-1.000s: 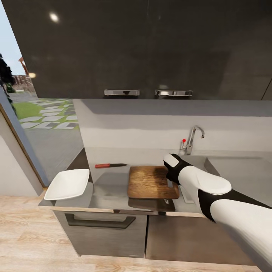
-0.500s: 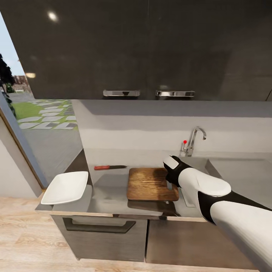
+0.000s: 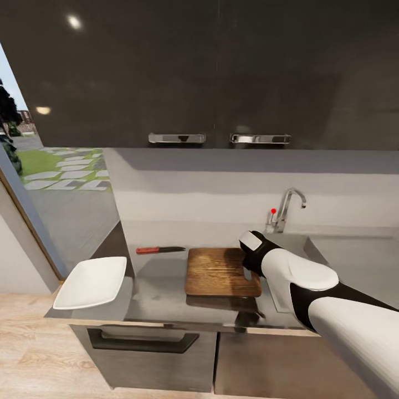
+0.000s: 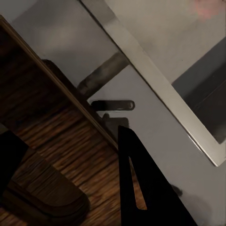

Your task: In the kitchen, take the Vidalia onion out of the sink, dice it on the chopping board with the paring knife, put the diced onion into the bowl on the countertop, then place both the paring knife and the chopping board into the sink.

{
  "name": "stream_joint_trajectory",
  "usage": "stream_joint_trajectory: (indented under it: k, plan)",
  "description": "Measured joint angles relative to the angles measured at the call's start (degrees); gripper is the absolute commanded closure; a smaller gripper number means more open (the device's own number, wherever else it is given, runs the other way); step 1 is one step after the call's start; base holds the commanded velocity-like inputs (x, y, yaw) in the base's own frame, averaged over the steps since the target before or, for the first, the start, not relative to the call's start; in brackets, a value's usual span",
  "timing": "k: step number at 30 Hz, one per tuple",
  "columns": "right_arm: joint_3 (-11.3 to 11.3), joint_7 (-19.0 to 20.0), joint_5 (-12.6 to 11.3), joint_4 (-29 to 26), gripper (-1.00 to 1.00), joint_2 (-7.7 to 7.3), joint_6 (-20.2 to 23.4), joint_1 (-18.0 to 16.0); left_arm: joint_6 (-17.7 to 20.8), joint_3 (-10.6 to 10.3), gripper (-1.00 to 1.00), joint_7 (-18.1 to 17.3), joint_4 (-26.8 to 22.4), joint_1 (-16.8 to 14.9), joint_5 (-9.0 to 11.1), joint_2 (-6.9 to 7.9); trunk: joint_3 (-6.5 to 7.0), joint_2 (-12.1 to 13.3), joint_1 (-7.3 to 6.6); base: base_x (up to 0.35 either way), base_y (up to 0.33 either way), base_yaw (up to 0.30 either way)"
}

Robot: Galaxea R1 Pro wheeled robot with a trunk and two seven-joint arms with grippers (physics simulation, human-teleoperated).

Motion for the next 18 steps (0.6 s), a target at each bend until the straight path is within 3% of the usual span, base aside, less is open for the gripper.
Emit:
stream_joint_trajectory:
  k: [18]
  plan:
    - [-0.1,1.6,0.0,0.1,1.00,0.00,0.4,1.3,0.0,0.0,-1.00,0.0,0.0,0.0,0.0,0.00,0.00,0.0,0.01,0.002,0.000,0.000]
